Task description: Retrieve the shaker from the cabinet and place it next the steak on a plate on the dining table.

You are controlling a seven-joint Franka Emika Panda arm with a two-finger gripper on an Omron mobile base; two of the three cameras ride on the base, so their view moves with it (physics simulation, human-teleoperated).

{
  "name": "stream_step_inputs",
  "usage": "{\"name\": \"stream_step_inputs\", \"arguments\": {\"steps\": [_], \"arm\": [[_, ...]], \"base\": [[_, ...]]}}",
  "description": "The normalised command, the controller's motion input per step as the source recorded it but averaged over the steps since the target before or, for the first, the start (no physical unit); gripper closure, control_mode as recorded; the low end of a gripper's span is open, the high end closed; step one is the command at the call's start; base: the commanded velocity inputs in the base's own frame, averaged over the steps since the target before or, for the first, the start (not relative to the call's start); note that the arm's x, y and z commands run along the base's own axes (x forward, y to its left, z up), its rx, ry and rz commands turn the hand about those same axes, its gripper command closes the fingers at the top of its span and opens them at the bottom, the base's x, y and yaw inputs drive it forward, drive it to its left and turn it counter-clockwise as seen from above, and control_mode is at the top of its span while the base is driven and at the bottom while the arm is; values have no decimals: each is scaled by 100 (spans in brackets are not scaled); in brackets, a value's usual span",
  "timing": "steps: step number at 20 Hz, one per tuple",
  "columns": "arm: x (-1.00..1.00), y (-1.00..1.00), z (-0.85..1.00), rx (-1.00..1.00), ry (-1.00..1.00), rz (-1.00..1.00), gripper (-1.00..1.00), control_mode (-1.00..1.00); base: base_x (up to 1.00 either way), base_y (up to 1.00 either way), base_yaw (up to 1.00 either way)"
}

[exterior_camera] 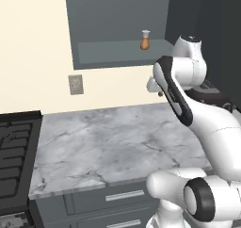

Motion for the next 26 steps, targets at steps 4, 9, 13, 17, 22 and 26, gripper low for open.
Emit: {"name": "stream_step_inputs", "arguments": {"steps": [4, 9, 13, 17, 22, 26], "arm": [[-32, 2, 0, 0, -6, 0, -100, -100], [-71, 0, 6, 0, -21, 0, -100, -100], [-58, 1, 22, 0, -40, 0, -100, -100], [-38, 0, 40, 0, -34, 0, -100, -100], [-19, 0, 52, 0, -21, 0, -100, -100], [-3, 0, 58, -1, -12, 0, -100, -100]], "base": [[0, 0, 0], [0, 0, 0], [0, 0, 0], [0, 0, 0], [0, 0, 0], [0, 0, 0]]}}
